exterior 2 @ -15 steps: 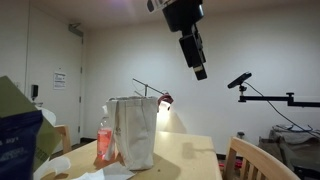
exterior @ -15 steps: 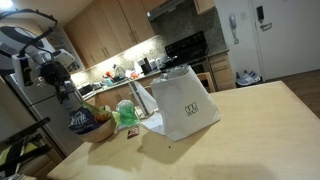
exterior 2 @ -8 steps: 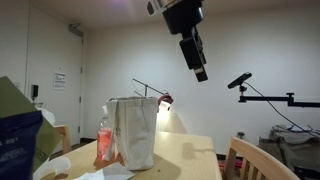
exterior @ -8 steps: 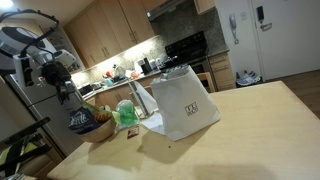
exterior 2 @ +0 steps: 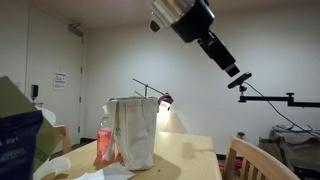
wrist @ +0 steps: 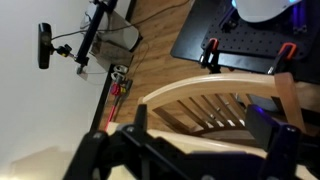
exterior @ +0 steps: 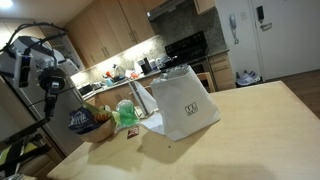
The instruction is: Move the bag slightly forward, take out the TAZO box, and put it on the table
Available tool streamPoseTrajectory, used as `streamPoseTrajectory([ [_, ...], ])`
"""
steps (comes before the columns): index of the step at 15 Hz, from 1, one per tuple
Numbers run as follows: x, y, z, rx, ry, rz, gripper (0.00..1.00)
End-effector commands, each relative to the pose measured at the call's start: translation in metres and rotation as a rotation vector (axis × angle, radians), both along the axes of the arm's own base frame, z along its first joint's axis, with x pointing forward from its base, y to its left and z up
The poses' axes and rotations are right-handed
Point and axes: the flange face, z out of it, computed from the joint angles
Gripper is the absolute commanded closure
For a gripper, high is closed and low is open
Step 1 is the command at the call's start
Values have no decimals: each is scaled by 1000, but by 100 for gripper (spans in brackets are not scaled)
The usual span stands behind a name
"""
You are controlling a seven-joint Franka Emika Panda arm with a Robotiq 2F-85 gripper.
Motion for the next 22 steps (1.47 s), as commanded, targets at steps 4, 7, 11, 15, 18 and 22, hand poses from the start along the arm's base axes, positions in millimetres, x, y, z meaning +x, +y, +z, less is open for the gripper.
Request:
streamPoseTrajectory([
  [4,3,8,-16,-74,160,-14,0],
  [7,6,10,-19,-76,175,-15,0],
  [11,7,11,-17,-73,172,-16,0],
  [15,10,11,-20,-69,170,-18,0],
  [18,26,15,-19,-2,48,-29,0],
  [22,54,21,-8,84,-171,-54,0],
])
